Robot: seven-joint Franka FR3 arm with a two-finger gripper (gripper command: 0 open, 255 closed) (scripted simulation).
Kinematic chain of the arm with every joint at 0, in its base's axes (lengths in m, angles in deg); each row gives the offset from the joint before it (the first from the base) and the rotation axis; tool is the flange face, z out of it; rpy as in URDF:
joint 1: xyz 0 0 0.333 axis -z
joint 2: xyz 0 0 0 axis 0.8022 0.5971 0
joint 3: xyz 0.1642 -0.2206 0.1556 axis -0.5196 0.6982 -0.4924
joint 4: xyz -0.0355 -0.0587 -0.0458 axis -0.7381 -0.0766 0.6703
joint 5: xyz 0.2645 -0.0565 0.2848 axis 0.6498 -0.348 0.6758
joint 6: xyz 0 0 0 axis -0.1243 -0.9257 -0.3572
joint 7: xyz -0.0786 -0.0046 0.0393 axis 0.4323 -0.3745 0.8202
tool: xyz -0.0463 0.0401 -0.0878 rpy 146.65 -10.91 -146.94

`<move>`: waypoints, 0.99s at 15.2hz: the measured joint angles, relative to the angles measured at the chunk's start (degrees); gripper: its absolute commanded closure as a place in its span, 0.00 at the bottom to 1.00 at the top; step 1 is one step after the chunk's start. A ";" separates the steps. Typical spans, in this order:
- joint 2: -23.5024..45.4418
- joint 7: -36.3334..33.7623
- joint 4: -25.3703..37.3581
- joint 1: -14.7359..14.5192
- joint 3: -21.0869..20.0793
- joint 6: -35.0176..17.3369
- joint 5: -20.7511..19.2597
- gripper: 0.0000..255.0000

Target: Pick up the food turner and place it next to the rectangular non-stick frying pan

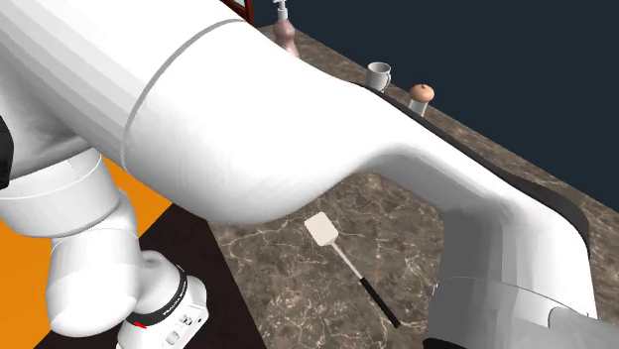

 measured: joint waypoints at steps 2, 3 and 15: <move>0.83 0.65 -0.92 0.30 -0.35 -1.42 0.90 1.00; 1.29 1.03 -1.13 0.53 -0.53 -1.92 1.37 1.00; 4.54 3.73 -3.53 1.96 -2.30 -6.83 5.20 1.00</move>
